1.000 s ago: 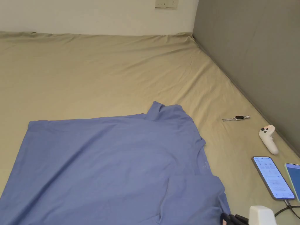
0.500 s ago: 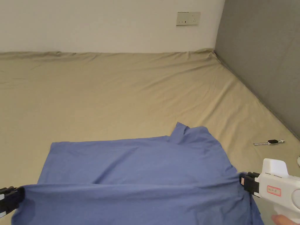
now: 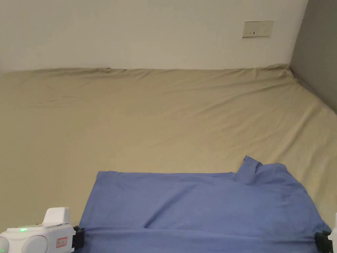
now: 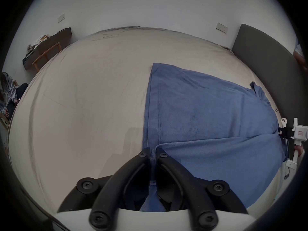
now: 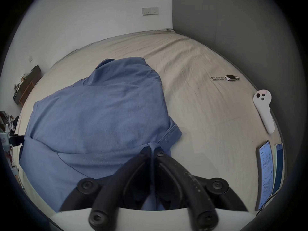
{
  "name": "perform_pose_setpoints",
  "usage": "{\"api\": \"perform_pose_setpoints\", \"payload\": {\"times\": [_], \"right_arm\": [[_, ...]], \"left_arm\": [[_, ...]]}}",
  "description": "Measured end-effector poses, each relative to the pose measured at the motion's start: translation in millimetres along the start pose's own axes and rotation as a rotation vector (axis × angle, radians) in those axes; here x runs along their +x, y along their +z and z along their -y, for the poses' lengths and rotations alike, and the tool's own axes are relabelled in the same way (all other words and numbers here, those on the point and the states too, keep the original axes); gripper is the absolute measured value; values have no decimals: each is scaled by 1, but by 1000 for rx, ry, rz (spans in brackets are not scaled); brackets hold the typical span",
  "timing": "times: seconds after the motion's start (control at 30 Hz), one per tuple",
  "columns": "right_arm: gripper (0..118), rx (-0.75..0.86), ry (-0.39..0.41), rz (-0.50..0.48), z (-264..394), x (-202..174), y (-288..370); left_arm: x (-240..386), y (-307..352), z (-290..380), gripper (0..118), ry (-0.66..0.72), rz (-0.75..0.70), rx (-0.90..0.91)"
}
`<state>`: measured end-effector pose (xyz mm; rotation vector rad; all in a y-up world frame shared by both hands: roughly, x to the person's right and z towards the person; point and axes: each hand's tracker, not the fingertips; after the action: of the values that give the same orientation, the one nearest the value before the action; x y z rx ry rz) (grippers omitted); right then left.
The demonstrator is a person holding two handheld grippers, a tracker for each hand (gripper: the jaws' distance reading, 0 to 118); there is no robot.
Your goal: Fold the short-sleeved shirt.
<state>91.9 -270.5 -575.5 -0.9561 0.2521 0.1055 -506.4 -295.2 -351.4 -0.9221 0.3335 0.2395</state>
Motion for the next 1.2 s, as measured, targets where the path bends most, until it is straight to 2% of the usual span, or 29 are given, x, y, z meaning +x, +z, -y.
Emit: {"api": "perform_pose_setpoints", "payload": {"times": [0.07,0.1,0.13,0.17,0.2,0.37,0.4,0.43,0.47,0.5,0.53,0.57,0.67,0.77,0.87,0.9,0.93,0.97,1.0,1.03,1.13,1.17,1.2], "right_arm": [[86,55,4,23,-2,3,14],[115,89,7,31,-4,6,25],[118,140,6,-12,-4,10,40],[112,182,0,-34,-4,13,54],[113,256,-13,-23,-4,14,75],[115,416,-45,-128,21,-6,201],[115,445,-59,-134,29,8,198],[105,475,-68,-145,39,8,215],[87,505,-83,-141,48,6,231],[60,508,-89,-136,57,4,246],[17,493,-90,-130,61,2,254],[2,495,-99,-122,67,1,262],[1,485,-145,-171,82,7,279],[1,463,-134,-133,89,7,281],[1,426,-188,-153,98,20,273],[1,419,-196,-146,99,21,271],[1,416,-196,-142,104,23,270],[1,415,-196,-134,106,23,270],[1,414,-193,-131,108,24,270],[1,412,-193,-130,109,26,270],[1,389,-188,-135,113,27,265],[1,383,-184,-133,113,27,264],[1,379,-179,-126,115,24,261]], "left_arm": [[-5,8,-2,97,19,-2,18],[-4,16,-3,118,51,-17,22],[-5,28,-3,113,81,-7,41],[-10,46,-5,110,82,80,144],[-12,63,-8,111,95,91,201],[2,164,17,114,1,45,389],[1,181,28,115,9,76,402],[0,196,39,111,25,135,419],[-3,208,50,96,41,176,412],[-1,216,61,69,35,179,401],[-2,219,68,22,29,159,379],[-5,220,76,0,25,119,337],[-12,206,87,0,64,169,234],[-17,181,88,0,123,201,161],[-19,148,88,3,107,171,54],[-19,136,86,26,112,169,68],[-20,127,85,86,112,124,52],[-21,117,85,118,95,94,13],[-21,109,86,115,90,101,3],[-18,102,82,109,84,192,54],[-14,73,78,113,52,85,-34],[-13,77,85,108,26,77,-31],[-10,72,86,97,6,86,-36]]}}
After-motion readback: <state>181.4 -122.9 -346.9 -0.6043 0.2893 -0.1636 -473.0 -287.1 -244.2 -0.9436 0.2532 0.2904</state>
